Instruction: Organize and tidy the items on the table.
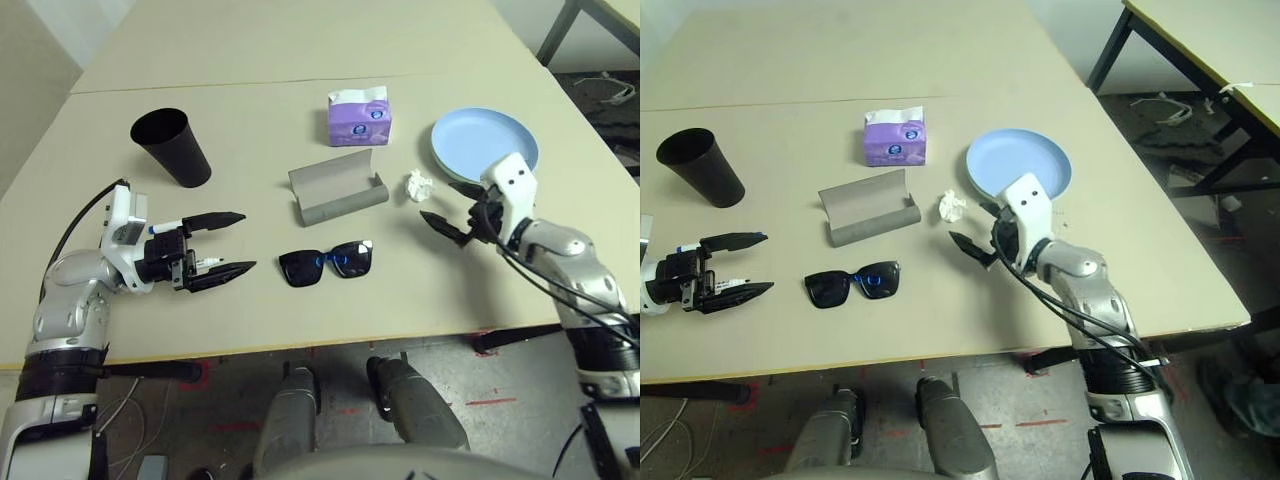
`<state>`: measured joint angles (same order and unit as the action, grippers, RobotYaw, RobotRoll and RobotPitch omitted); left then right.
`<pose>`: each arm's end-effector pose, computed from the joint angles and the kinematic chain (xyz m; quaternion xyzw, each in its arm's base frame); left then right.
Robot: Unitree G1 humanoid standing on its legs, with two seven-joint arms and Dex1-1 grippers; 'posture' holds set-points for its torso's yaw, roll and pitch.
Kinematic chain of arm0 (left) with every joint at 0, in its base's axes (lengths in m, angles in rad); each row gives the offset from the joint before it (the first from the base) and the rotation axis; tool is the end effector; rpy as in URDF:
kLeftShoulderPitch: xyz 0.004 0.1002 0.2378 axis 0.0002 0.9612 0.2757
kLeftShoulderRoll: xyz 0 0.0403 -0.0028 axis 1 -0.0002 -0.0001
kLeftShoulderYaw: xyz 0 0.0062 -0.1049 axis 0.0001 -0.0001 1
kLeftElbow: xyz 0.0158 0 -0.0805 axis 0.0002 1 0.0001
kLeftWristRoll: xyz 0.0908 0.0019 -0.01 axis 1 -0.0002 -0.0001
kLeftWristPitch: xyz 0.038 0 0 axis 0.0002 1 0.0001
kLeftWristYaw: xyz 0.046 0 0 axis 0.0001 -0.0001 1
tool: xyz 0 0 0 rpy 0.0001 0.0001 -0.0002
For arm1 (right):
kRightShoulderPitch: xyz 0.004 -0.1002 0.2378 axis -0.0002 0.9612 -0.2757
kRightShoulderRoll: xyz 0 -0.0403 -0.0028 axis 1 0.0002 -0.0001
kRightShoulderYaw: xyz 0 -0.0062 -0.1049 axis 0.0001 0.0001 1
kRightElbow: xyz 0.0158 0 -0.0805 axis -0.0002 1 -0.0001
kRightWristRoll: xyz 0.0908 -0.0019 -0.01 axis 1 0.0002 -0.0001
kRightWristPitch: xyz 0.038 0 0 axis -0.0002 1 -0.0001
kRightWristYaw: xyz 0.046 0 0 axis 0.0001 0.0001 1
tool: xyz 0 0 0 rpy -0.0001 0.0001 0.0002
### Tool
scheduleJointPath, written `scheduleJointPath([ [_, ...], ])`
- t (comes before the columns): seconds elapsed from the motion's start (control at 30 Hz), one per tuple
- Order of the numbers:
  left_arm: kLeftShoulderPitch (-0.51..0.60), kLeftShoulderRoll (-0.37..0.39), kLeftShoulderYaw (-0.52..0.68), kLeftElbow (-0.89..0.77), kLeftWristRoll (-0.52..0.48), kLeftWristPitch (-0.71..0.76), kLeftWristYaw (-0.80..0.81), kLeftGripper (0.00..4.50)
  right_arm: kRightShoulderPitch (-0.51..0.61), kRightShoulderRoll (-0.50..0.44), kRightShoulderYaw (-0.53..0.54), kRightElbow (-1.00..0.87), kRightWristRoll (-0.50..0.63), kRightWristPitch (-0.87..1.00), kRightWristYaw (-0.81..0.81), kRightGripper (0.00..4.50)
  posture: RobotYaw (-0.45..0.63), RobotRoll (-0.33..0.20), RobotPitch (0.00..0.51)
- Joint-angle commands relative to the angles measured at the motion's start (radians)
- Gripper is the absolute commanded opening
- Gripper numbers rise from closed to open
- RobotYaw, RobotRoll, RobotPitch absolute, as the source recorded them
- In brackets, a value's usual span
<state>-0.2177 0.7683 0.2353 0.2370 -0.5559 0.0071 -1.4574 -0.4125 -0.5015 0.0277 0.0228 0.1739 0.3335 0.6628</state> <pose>0.2206 0.3293 0.1416 0.1085 -0.0116 -0.5481 0.8293 0.2649 -0.2178 0.1375 -0.1648 0.0302 0.3258 0.9305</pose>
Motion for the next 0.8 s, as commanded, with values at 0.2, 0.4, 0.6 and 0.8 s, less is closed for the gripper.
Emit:
scheduleJointPath([
  [0.2, 0.021, -0.005, -0.004, -0.022, 0.005, 0.001, 0.008, 4.50, -0.072, 0.057, 0.038, 0.103, -0.062, -0.015, -0.047, 4.46, -0.15, 0.000, 0.210],
  [0.4, 0.024, -0.007, -0.003, -0.026, 0.005, -0.001, 0.014, 4.50, -0.089, 0.104, 0.079, 0.131, -0.067, 0.036, -0.038, 4.46, -0.14, 0.000, 0.214],
  [0.6, 0.029, -0.006, -0.002, -0.033, 0.006, -0.003, 0.018, 4.50, -0.108, 0.138, 0.116, 0.164, -0.089, 0.092, -0.050, 4.46, -0.14, 0.000, 0.215],
  [0.8, 0.042, -0.010, -0.003, -0.048, 0.005, -0.003, 0.026, 4.50, -0.118, 0.150, 0.120, 0.161, -0.079, 0.131, -0.042, 2.77, -0.14, 0.000, 0.217],
])
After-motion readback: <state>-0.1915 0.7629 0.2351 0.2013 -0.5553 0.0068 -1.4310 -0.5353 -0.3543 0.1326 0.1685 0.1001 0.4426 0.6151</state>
